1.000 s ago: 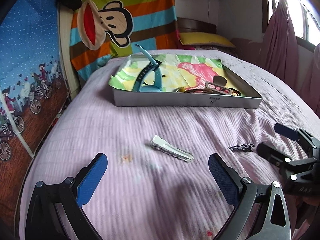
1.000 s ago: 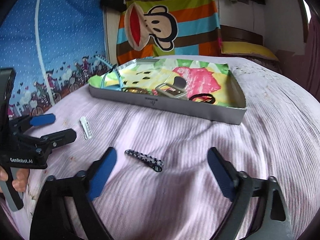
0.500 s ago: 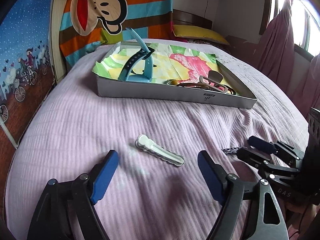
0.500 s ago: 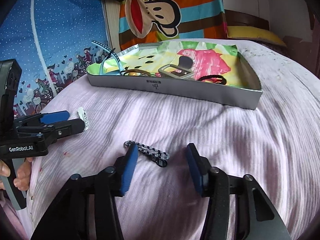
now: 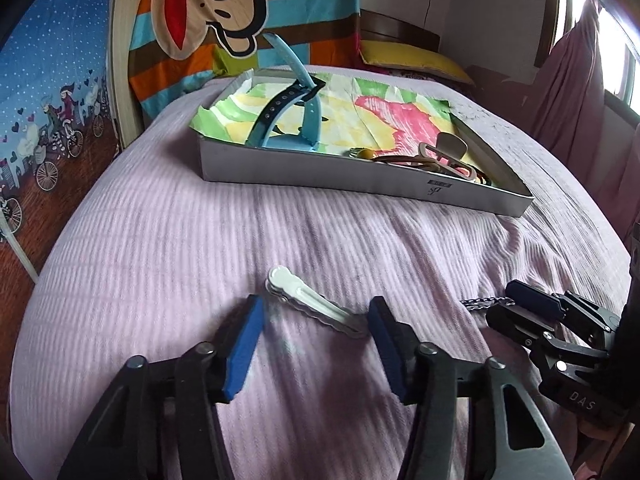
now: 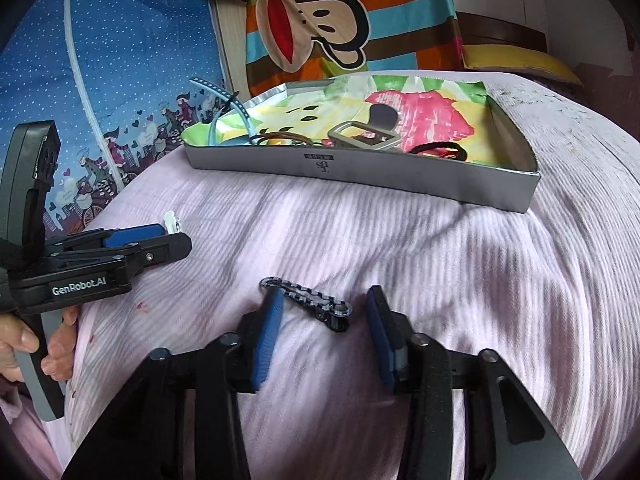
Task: Organize jewelry
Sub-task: 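Grasp the white hair clip with the left tool while the right tool grasps the beaded strip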
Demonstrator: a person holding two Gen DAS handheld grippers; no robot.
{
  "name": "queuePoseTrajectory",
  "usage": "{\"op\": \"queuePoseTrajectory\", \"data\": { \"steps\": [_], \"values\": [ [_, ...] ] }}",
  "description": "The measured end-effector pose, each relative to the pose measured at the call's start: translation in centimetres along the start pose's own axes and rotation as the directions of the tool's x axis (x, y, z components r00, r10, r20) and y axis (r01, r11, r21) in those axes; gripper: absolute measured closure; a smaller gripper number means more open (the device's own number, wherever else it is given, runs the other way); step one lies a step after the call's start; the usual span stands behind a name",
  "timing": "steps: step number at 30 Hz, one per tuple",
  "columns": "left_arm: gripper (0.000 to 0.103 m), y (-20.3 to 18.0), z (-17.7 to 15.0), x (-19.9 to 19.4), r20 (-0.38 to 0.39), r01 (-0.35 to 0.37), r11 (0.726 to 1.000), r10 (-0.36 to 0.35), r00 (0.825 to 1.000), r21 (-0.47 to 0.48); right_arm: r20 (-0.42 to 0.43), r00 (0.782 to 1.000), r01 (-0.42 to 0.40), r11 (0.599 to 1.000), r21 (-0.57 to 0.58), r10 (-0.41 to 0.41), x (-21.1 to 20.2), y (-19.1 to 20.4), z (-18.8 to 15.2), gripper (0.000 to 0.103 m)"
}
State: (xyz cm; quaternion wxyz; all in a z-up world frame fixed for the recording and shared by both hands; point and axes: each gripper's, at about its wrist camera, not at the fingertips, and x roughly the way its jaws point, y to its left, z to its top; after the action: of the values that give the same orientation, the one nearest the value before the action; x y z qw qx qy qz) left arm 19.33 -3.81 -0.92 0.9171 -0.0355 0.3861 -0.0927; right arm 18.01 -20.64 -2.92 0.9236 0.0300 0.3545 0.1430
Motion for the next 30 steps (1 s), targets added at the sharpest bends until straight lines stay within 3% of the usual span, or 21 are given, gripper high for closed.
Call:
{"op": "queuePoseTrajectory", "data": {
  "steps": [8,15,17,30],
  "values": [
    [0.080,1.4,-0.8,-0.7,0.038,0.017,0.998,-0.014,0.999,-0.065,-0.006,1.000,-0.023,1.000,0.000,0.023,-0.1,0.1,-0.1,0.072],
    [0.088,2.2,-1.4,-0.9,0.057,0.037,0.993,-0.031,0.998,-0.114,-0.015,0.999,-0.049,0.999,-0.022,0.048,-0.1,0.8,-0.3,0.081],
    [0.096,2.3,-1.5,-0.8,0.057,0.033,0.992,-0.026,0.998,-0.124,-0.016,0.998,-0.053,0.998,-0.035,0.053,-0.1,1.1,-0.3,0.081],
    [0.098,2.7,-1.1,-0.2,0.035,0.069,0.989,-0.065,0.997,-0.134,-0.047,0.995,-0.091,0.995,-0.039,0.090,1.2,1.1,0.1,0.081]
  ]
}}
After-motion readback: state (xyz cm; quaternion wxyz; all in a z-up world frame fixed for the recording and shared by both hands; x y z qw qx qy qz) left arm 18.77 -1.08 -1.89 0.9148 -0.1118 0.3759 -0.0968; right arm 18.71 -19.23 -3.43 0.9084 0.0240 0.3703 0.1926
